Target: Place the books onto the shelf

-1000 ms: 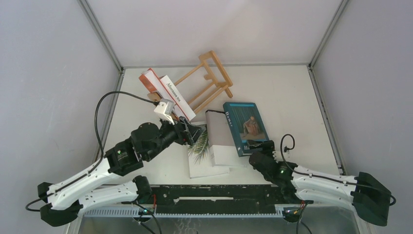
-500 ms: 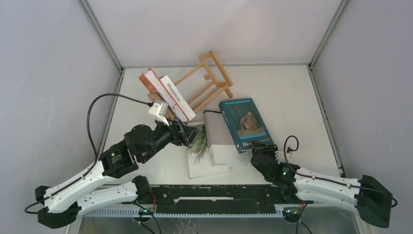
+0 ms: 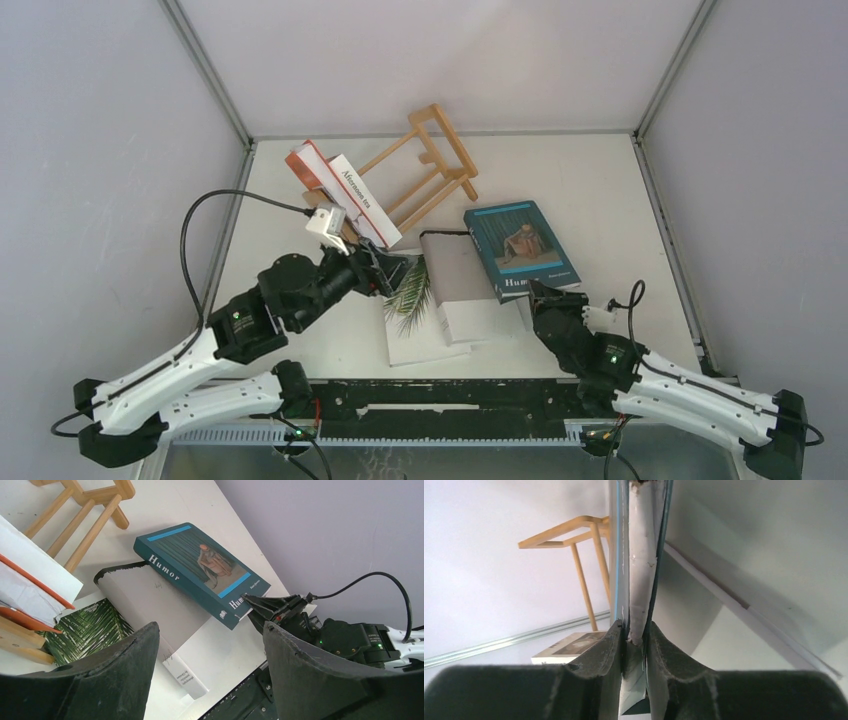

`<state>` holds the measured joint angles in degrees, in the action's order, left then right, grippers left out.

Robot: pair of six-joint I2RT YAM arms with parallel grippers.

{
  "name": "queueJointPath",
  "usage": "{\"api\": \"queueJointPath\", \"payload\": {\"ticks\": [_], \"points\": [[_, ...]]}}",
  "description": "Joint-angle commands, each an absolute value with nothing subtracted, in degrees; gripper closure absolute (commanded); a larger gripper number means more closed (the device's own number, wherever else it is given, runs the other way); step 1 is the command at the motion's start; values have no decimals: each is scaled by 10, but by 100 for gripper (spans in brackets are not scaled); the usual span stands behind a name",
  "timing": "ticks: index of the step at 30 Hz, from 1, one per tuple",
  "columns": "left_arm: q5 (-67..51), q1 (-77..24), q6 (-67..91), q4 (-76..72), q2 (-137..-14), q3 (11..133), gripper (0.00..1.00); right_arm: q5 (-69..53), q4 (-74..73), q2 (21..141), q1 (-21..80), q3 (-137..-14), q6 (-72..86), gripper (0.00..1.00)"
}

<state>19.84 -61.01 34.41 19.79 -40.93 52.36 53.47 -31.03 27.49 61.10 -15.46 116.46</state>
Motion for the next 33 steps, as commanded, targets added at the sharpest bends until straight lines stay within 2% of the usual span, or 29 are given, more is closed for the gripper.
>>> {"api": "queueJointPath", "payload": {"ticks": [1,10,16,17,18,19,25,33], "points": [[210,-613,348,151,-422,535,20,545,-311,253,599,-201,1146,80],[204,-613,370,107,-463,545,17,497,-281,227,549,-277,1010,81],[206,-614,403,74,-471,531,15,467,-262,210,533,-302,973,82],[207,-614,408,68,-472,531,13,462,-259,207,532,-306,970,82],[208,-614,411,63,-475,532,4,457,-258,206,532,-310,968,82],[207,-613,415,59,-480,534,1,452,-258,205,532,-315,966,82],[189,-601,444,53,-510,550,0,424,-246,201,532,-339,961,82],[126,-528,518,12,-518,515,0,371,-204,211,532,-350,962,82]]}}
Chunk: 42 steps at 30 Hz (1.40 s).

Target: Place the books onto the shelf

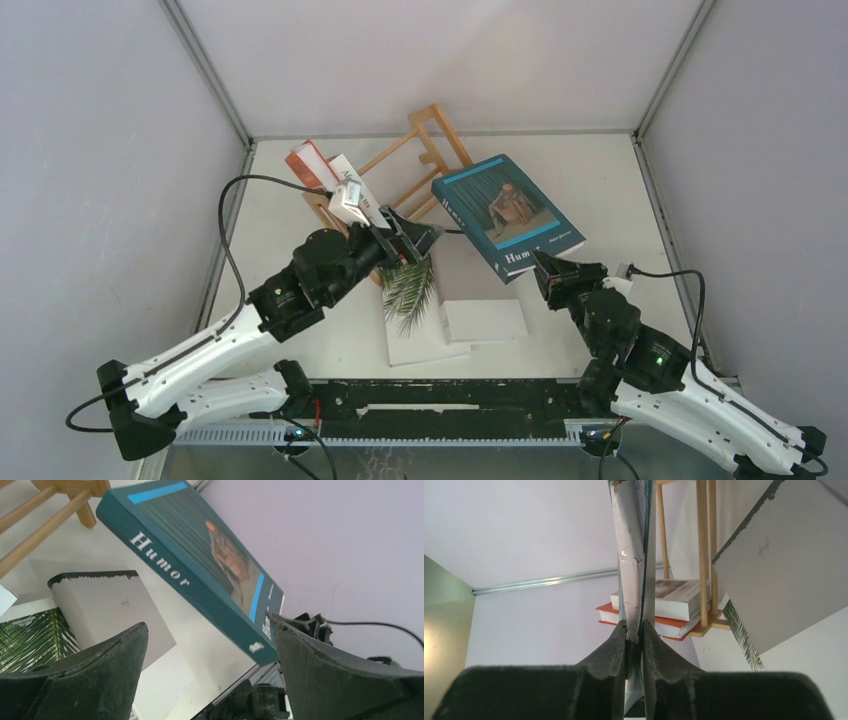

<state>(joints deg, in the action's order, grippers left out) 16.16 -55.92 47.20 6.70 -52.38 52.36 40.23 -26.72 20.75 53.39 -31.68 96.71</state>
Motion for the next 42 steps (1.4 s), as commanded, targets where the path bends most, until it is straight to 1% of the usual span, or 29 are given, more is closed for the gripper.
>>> {"api": "queueJointPath", "payload": {"ticks": [1,7,16,29,42], "points": [[117,-517,523,7,-520,514,0,365,-202,213,532,-351,963,82],[54,-463,545,3,-549,522,0,341,-178,217,533,-352,968,82],[18,-426,587,-38,-566,497,0,312,-159,225,535,-356,975,82],[-9,-405,601,-48,-591,500,0,308,-138,224,547,-355,984,82],[-18,-394,613,-67,-615,507,0,276,-104,237,547,-355,995,82]]}}
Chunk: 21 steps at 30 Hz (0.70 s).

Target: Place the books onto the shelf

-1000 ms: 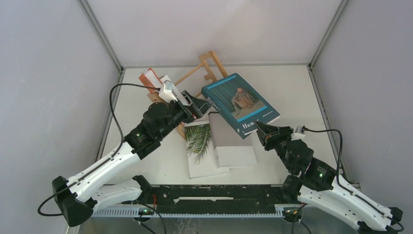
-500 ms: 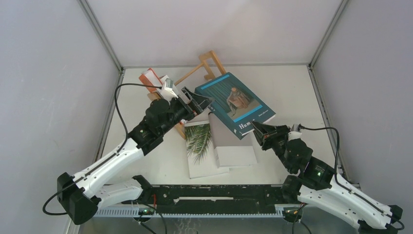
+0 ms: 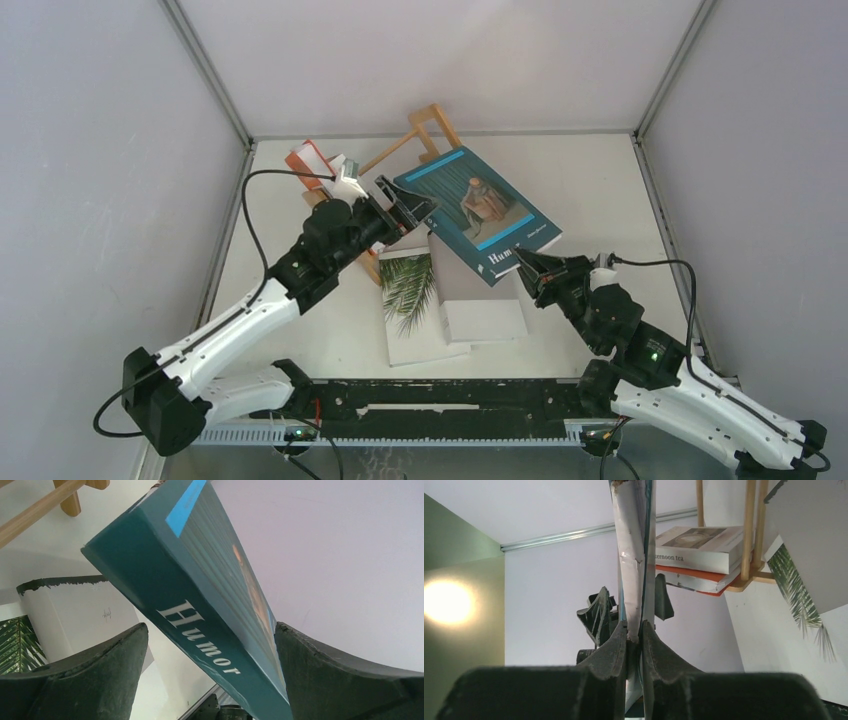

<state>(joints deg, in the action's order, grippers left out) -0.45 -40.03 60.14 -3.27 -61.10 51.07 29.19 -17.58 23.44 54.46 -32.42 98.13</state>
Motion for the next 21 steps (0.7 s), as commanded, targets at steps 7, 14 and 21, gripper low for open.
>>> {"api": "queueJointPath", "payload": {"ticks": [7,14,21], "points": [[-20,-384,629,-86,-630,513,0,243,-92,251,543,-354,1004,82],[-25,-377,642,-103,-638,518,3,236,-76,247,540,-335,1017,82],[-12,-373,652,-113,-610,492,25,223,-62,251,531,-317,1029,81]]}}
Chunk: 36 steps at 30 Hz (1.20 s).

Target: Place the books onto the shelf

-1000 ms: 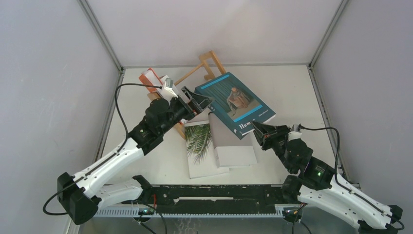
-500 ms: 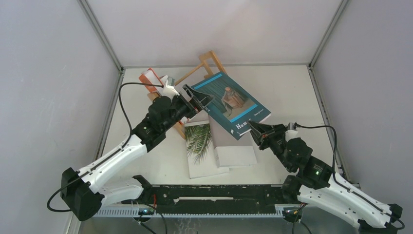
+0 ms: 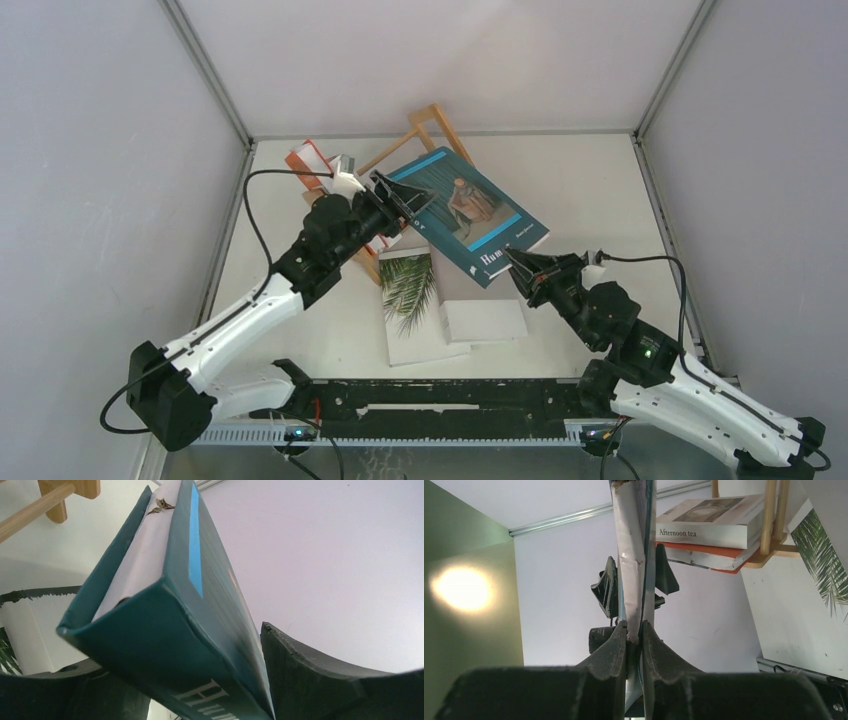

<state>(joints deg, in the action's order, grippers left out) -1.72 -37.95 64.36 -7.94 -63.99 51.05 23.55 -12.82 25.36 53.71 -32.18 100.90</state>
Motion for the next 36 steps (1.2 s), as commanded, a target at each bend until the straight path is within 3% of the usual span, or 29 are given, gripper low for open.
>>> {"api": "queueJointPath", "payload": {"ticks": [1,11,18,29,36], "points": [[-12,-372,652,-110,-607,491,25,222,-60,253,531,-314,1031,81],[-3,-369,645,-71,-569,488,36,206,-29,271,523,-295,1041,81],[-2,-368,638,-49,-558,494,49,194,-10,284,521,-289,1042,78],[32,-368,592,26,-558,542,53,164,-9,297,506,-289,1016,48],[49,-368,566,61,-565,574,57,147,-11,295,493,-289,995,38]]}}
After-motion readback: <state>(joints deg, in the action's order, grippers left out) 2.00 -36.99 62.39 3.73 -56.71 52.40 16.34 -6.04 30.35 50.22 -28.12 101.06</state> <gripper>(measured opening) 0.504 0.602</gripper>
